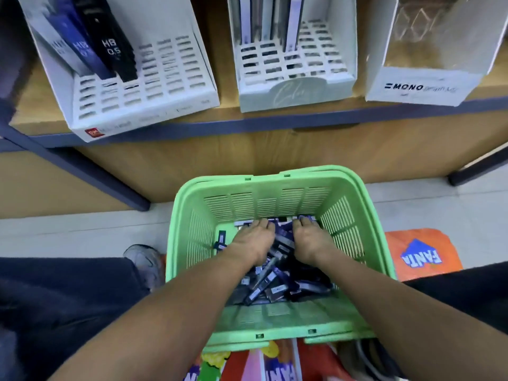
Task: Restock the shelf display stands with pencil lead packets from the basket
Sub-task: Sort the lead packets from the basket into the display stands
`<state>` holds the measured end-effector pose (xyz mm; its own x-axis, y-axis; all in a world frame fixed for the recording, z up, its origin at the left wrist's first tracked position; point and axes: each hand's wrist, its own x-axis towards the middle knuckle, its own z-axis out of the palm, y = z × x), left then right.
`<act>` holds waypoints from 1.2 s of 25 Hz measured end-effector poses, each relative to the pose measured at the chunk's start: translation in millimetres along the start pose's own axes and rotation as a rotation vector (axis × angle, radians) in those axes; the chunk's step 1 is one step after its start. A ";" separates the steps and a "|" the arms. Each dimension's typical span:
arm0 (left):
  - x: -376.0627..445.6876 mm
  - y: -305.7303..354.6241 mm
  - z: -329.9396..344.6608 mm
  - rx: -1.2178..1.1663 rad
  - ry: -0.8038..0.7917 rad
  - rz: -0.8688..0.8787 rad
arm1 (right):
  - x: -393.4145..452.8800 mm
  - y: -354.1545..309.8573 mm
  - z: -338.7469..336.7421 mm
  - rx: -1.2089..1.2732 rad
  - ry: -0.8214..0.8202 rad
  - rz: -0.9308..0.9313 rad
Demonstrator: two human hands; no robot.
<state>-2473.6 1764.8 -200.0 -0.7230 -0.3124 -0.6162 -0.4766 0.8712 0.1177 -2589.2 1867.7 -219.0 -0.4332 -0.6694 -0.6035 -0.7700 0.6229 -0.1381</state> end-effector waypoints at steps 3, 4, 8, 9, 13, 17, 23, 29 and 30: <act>24.1 -0.4 11.0 0.124 -0.055 0.063 | 15.6 13.6 20.1 -0.007 -0.098 0.058; 31.4 -0.3 14.7 0.163 -0.075 0.077 | 21.1 16.1 23.5 0.004 -0.137 0.057; 47.7 3.9 27.2 0.334 -0.003 0.122 | 38.7 14.3 30.6 -0.004 -0.146 -0.009; 49.6 6.2 30.6 0.358 0.008 0.124 | 39.8 12.3 34.1 -0.001 -0.107 -0.027; 55.7 9.7 42.9 0.269 -0.035 0.058 | 42.2 0.4 45.2 0.034 -0.092 -0.089; 53.5 -1.1 49.1 0.114 -0.038 -0.034 | 42.3 -6.1 52.3 0.209 -0.102 -0.110; 49.9 -18.7 55.4 -0.069 -0.070 -0.030 | 44.5 -0.9 41.1 0.438 -0.163 0.009; 49.2 -18.6 55.9 -0.067 -0.134 -0.014 | 37.3 3.2 35.3 0.773 -0.307 0.057; 47.9 -18.0 55.9 -0.066 -0.117 -0.016 | 37.2 4.8 35.2 0.795 -0.324 0.059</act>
<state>-2471.7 1755.3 -275.2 -0.6534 -0.2765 -0.7047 -0.5225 0.8383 0.1556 -2592.5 1860.1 -269.8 -0.2142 -0.5542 -0.8044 -0.1411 0.8324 -0.5360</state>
